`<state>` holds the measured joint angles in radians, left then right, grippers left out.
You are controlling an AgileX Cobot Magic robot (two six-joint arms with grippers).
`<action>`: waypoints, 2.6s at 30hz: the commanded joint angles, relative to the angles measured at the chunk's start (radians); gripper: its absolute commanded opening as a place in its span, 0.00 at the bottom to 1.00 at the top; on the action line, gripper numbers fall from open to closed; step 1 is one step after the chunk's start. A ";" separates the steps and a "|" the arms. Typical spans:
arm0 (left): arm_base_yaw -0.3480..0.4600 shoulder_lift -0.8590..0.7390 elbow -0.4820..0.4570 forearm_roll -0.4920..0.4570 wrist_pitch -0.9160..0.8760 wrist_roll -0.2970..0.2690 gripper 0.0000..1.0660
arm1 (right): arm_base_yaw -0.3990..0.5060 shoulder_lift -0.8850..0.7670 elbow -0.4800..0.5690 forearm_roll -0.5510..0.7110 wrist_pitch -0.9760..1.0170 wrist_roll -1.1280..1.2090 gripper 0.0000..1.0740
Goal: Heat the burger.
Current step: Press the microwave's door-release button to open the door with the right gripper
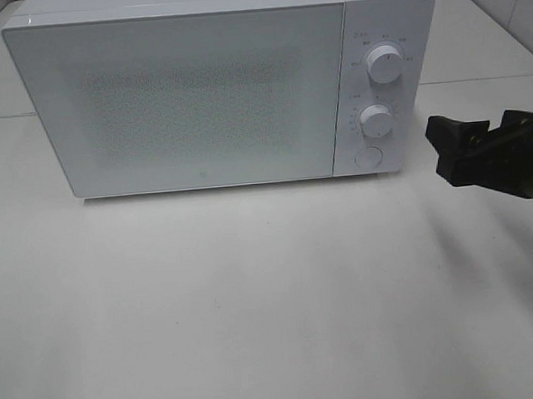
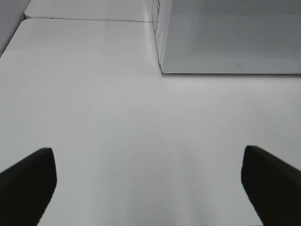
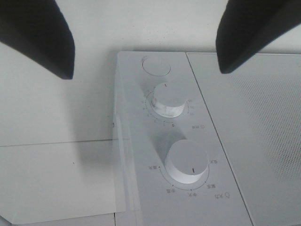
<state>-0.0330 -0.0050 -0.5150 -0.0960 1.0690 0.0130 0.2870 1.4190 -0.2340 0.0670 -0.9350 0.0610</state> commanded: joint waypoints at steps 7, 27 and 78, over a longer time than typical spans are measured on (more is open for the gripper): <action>0.004 -0.013 0.001 0.001 -0.002 -0.005 0.94 | 0.164 0.121 -0.007 0.191 -0.095 -0.011 0.70; 0.004 -0.013 0.001 0.001 -0.002 -0.005 0.94 | 0.259 0.222 -0.081 0.237 -0.231 1.215 0.30; 0.004 -0.013 0.001 0.001 -0.002 -0.005 0.94 | 0.138 0.505 -0.297 0.213 0.014 1.476 0.00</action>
<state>-0.0330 -0.0050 -0.5150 -0.0960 1.0690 0.0130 0.4310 1.9220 -0.5210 0.2970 -0.9280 1.5430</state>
